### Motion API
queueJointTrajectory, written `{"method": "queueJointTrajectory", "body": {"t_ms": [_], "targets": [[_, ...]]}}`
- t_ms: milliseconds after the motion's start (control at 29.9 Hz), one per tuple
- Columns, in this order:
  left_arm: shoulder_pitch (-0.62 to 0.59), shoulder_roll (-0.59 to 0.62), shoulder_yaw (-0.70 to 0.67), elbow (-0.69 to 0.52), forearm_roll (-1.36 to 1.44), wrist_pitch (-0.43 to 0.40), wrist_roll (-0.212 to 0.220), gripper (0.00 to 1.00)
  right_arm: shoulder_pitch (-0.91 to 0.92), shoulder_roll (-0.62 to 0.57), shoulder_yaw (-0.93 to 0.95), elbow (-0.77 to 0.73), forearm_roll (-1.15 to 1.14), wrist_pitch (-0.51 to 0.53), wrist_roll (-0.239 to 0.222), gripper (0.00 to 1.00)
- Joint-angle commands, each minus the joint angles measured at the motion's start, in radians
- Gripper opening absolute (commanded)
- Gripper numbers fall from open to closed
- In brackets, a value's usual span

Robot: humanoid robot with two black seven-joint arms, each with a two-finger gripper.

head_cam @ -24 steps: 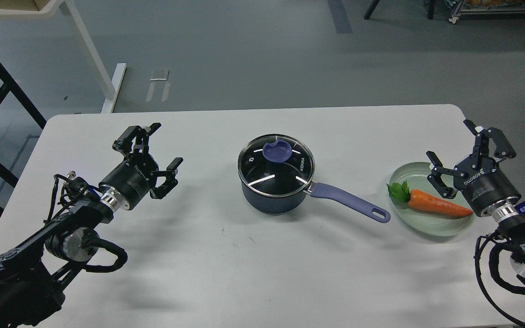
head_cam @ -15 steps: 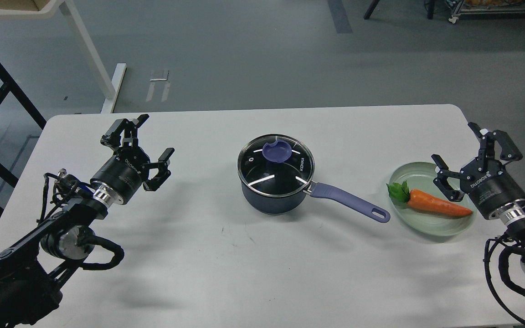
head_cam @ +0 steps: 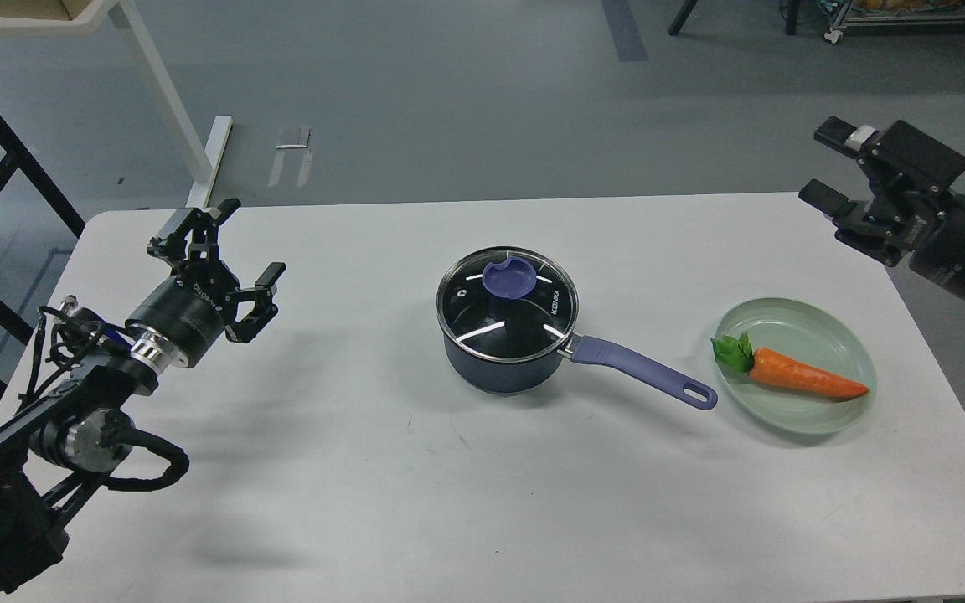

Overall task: Open pot lid
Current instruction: 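Raise the right gripper away from the green plate, then grasp the lavender saucepan handle with the right gripper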

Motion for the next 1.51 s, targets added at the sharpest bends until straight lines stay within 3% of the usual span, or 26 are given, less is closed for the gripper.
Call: {"method": "queueJointTrajectory", "body": {"t_ms": [0,167,469,837,1004,1172,1473], "targets": [[-0.006,0.023,0.001,-0.005,0.0,-0.003,-0.003,0.99,0.058,-0.001,-0.012,0.042,-0.235,0.001,0.0,1.0],[-0.006,0.036,0.001,-0.028,0.0,-0.003,-0.003,0.99,0.104,0.03,-0.086,0.097,-0.572,0.003,0.0,1.0],[-0.006,0.038,0.002,-0.056,0.012,-0.001,-0.003,0.99,0.19,0.108,-0.313,0.103,-0.927,0.001,0.0,1.0],[-0.035,0.036,0.001,-0.1,0.164,-0.017,-0.004,0.99,0.187,0.217,-0.362,-0.029,-1.016,0.001,0.0,0.97],[-0.035,0.029,0.002,-0.105,0.166,-0.015,-0.004,0.99,0.179,0.234,-0.364,-0.038,-1.033,0.0,0.0,0.91],[-0.035,0.03,0.007,-0.106,0.164,-0.017,-0.004,0.99,0.185,0.24,-0.393,-0.036,-1.035,-0.009,0.0,0.72],[-0.035,0.029,0.009,-0.106,0.164,-0.017,-0.004,0.99,0.187,0.246,-0.399,-0.038,-1.035,-0.02,0.0,0.51]]}}
